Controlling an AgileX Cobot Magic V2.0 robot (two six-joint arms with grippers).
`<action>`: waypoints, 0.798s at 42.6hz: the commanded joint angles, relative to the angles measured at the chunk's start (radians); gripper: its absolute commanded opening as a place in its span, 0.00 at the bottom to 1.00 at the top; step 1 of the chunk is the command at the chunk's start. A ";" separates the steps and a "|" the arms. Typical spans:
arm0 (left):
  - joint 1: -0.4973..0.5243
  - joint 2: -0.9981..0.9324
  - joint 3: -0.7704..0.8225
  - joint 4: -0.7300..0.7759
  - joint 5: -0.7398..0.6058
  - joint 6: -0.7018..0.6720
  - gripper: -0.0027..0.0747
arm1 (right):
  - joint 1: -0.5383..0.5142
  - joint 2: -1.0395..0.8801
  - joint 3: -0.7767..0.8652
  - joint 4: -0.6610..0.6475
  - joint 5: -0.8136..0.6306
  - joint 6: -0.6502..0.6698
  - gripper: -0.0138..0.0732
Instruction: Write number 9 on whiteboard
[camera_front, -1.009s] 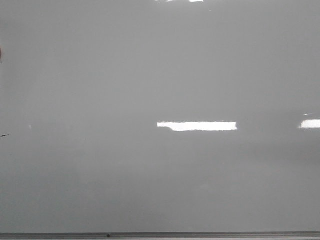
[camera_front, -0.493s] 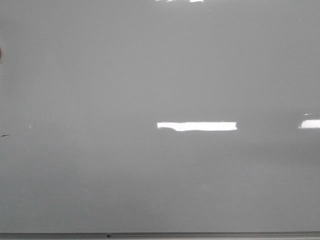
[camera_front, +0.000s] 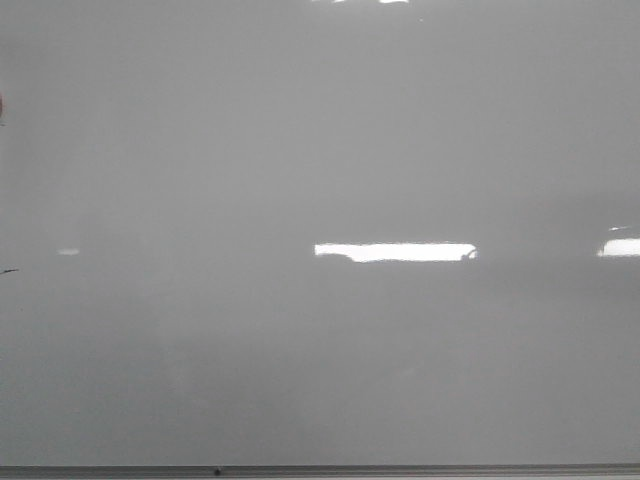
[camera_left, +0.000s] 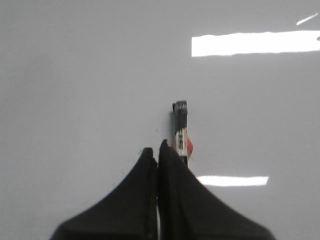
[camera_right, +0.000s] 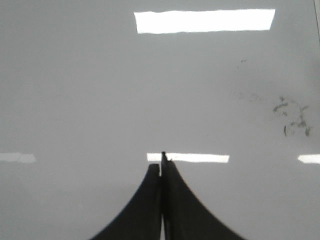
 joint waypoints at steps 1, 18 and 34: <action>-0.008 0.013 -0.136 -0.013 -0.004 -0.007 0.01 | 0.001 -0.001 -0.123 -0.034 0.013 -0.004 0.08; -0.008 0.319 -0.551 -0.013 0.367 0.000 0.01 | 0.001 0.281 -0.517 -0.053 0.347 -0.004 0.08; -0.008 0.521 -0.572 -0.013 0.511 0.000 0.01 | 0.001 0.472 -0.580 -0.052 0.452 -0.004 0.08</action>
